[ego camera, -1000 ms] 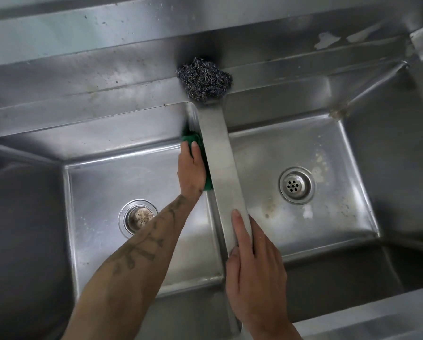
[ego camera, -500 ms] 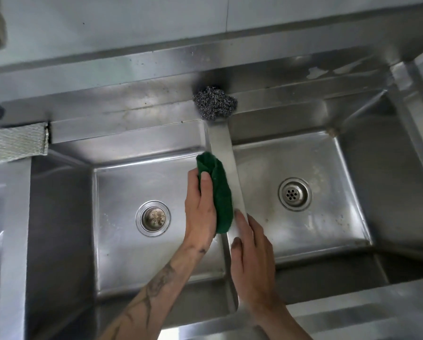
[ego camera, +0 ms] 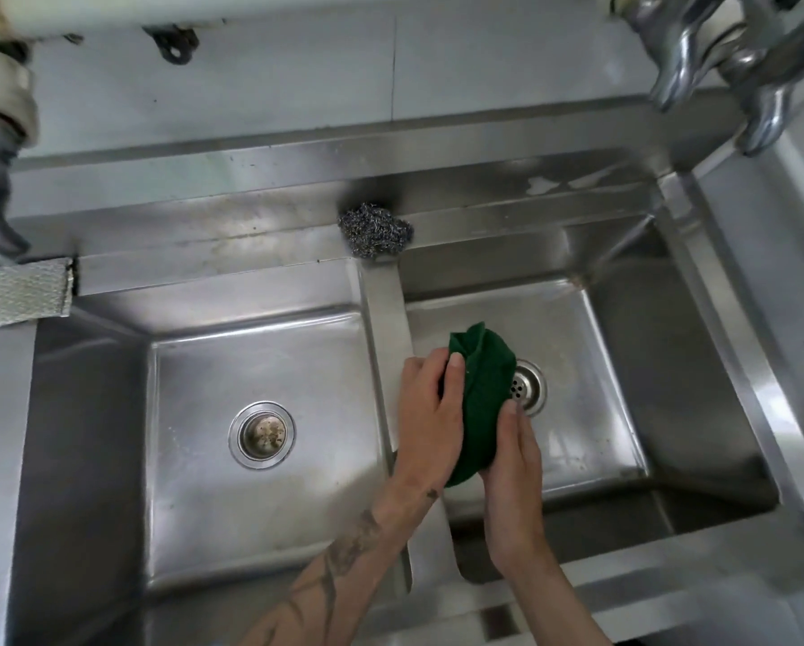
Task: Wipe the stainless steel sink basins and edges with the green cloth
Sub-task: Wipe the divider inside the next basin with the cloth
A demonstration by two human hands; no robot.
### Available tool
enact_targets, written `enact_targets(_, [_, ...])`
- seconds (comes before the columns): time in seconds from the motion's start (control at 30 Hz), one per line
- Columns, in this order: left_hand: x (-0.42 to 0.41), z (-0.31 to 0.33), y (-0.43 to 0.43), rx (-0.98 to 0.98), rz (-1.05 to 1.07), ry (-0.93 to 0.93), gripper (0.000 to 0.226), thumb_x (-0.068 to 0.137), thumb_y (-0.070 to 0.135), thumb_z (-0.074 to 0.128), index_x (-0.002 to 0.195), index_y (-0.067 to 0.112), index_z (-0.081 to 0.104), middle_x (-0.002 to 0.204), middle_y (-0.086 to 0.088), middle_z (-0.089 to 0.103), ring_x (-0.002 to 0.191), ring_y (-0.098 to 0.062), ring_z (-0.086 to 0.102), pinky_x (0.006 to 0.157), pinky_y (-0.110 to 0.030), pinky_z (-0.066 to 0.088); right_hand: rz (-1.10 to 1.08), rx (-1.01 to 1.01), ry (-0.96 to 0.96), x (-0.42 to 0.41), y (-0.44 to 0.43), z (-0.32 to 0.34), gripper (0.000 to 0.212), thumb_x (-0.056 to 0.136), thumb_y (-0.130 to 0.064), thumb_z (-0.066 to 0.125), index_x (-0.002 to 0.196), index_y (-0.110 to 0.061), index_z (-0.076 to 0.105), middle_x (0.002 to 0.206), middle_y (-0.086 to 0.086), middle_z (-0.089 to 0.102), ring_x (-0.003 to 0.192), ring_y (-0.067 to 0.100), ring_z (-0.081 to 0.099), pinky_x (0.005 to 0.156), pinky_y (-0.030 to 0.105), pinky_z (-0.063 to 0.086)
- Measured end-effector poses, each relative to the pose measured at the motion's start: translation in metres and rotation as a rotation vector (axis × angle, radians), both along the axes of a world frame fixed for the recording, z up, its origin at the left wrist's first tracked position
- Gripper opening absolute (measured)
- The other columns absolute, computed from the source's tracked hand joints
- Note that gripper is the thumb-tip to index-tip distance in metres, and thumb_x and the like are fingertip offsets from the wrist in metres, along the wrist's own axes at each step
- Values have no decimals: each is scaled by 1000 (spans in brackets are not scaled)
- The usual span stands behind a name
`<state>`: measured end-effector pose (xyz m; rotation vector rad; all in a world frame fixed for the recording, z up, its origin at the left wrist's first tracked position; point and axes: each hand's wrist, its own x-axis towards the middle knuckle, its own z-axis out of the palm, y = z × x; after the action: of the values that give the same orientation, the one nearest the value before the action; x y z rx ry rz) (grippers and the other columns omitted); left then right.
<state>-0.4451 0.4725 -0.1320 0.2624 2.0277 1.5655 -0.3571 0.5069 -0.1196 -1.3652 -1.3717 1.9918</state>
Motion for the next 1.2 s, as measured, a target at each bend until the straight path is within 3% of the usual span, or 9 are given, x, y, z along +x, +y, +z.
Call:
enact_targets(0.1, [14, -9, 22, -54, 85, 67, 21, 113, 42, 41, 105, 37, 60, 100, 4, 59, 96, -11, 57, 87, -30, 51, -31, 138, -123, 2, 25, -1, 32, 110, -39, 43, 135, -28, 60, 123, -4, 68, 112, 13, 66, 88, 29, 57])
enact_targets(0.23, [19, -10, 54, -89, 240, -14, 25, 112, 42, 43, 98, 33, 62, 93, 7, 63, 87, -10, 62, 76, -26, 54, -8, 362, -222, 6, 74, -19, 21, 105, -40, 56, 125, -37, 61, 126, -7, 61, 112, 7, 63, 93, 38, 59])
enact_targets(0.4, [5, -14, 86, -112, 407, -96, 21, 111, 39, 50, 98, 31, 65, 92, 12, 70, 87, -3, 66, 75, -21, 56, 156, 477, -237, -6, 130, -43, 12, 104, -27, 60, 115, -34, 64, 117, -12, 55, 102, -7, 58, 90, 24, 54])
enact_targets(0.6, [-39, -46, 111, -300, 475, -53, 35, 113, 42, 40, 116, 17, 63, 109, -3, 69, 102, -23, 65, 88, -38, 51, 256, 546, -233, -53, 166, -96, 14, 104, -28, 60, 116, -25, 67, 113, -5, 56, 102, 9, 60, 96, 34, 54])
enact_targets(0.73, [-51, -47, 110, -326, 438, -73, 42, 115, 39, 30, 136, 15, 57, 118, 1, 59, 105, -18, 57, 87, -26, 40, 453, 481, -337, -82, 185, -138, 25, 107, -25, 55, 129, -22, 66, 128, 5, 57, 111, 18, 61, 104, 40, 52])
enact_targets(0.8, [-46, -38, 101, -242, 371, -48, 35, 116, 38, 30, 128, 20, 58, 112, 9, 60, 95, -5, 57, 79, -12, 41, 566, 446, -423, -84, 191, -156, 32, 108, -25, 51, 139, -21, 62, 139, 8, 53, 118, 25, 61, 107, 42, 51])
enact_targets(0.9, [-42, -24, 70, -195, 261, 203, 31, 115, 32, 40, 131, 19, 62, 118, 8, 66, 109, -3, 60, 93, -13, 43, 666, 541, -469, -81, 192, -173, 34, 108, -24, 50, 141, -21, 59, 144, 8, 50, 120, 28, 61, 106, 43, 52])
enact_targets(1.03, [-55, -53, 22, -626, 12, 756, 43, 111, 27, 48, 149, 9, 54, 156, -9, 52, 148, -25, 44, 125, -36, 31, 871, 923, -427, -89, 186, -191, 41, 105, -22, 51, 145, -16, 55, 153, 9, 46, 135, 29, 49, 116, 41, 40])
enact_targets(1.2, [-52, -80, 11, -766, -71, 796, 61, 113, 40, 36, 165, 9, 31, 175, -7, 25, 164, -20, 15, 133, -44, 16, 1142, 1296, -441, -119, 187, -228, 58, 102, -50, 37, 153, -23, 47, 159, 13, 44, 147, 34, 41, 122, 49, 32])
